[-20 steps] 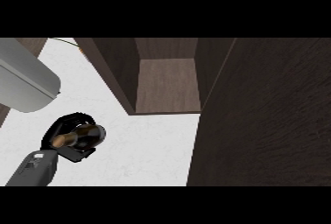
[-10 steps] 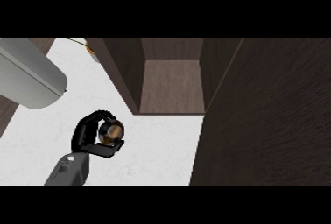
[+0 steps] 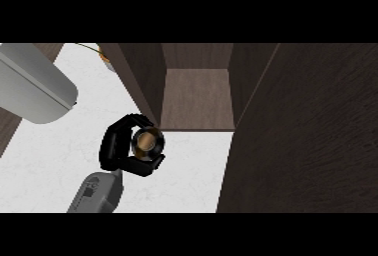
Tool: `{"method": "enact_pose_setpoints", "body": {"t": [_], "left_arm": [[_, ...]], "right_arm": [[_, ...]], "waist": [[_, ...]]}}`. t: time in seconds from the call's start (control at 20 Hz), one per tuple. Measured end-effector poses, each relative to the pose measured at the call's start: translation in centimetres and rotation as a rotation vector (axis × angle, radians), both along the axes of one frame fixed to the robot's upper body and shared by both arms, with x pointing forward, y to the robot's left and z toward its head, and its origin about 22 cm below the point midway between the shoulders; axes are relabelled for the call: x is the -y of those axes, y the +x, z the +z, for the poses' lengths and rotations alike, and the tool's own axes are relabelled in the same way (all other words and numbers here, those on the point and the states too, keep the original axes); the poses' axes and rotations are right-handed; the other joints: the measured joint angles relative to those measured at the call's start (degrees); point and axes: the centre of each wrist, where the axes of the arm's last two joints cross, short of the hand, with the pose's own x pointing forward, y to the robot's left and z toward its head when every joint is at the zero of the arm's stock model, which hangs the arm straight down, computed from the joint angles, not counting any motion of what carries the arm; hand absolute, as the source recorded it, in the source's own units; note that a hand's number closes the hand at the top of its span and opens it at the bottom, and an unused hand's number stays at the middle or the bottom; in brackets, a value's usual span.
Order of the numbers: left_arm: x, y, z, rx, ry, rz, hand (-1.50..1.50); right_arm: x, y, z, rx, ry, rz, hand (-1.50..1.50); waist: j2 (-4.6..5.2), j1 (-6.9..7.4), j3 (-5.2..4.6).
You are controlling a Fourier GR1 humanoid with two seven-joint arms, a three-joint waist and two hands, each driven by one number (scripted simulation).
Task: Pick up the wine, place it into the cabinet and close the cabinet
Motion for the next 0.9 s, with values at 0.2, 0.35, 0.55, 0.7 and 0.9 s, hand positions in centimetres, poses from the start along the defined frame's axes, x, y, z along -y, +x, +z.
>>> {"method": "enact_pose_setpoints", "body": {"t": [0.2, 0.35, 0.55, 0.7, 0.9], "left_arm": [[2.7, 0.0, 4.0, 0.007, -0.042, -0.029, 1.5], [4.9, -0.5, 6.8, -0.007, -0.065, -0.041, 1.5], [7.4, -0.7, 10.6, -0.012, -0.073, -0.029, 1.5], [8.9, 0.0, 13.0, -0.023, -0.066, -0.015, 1.5], [10.2, 1.2, 16.0, -0.046, -0.068, 0.005, 1.5]], "right_arm": [[0.1, 0.1, -0.2, -0.008, 0.007, 0.004, -1.5], [0.1, 0.2, -0.3, -0.012, 0.012, 0.004, -1.5], [0.1, 0.1, -0.5, -0.023, 0.012, 0.012, -1.5], [0.2, 0.1, -0.7, -0.033, 0.007, 0.006, -1.5], [0.1, 0.1, -0.8, -0.035, 0.001, 0.015, -1.5]], "waist": [[0.05, -0.16, -0.01], [0.11, -0.24, -0.04], [0.2, -0.54, -0.04], [0.33, -0.74, -0.05], [0.39, -0.88, -0.06]]}}
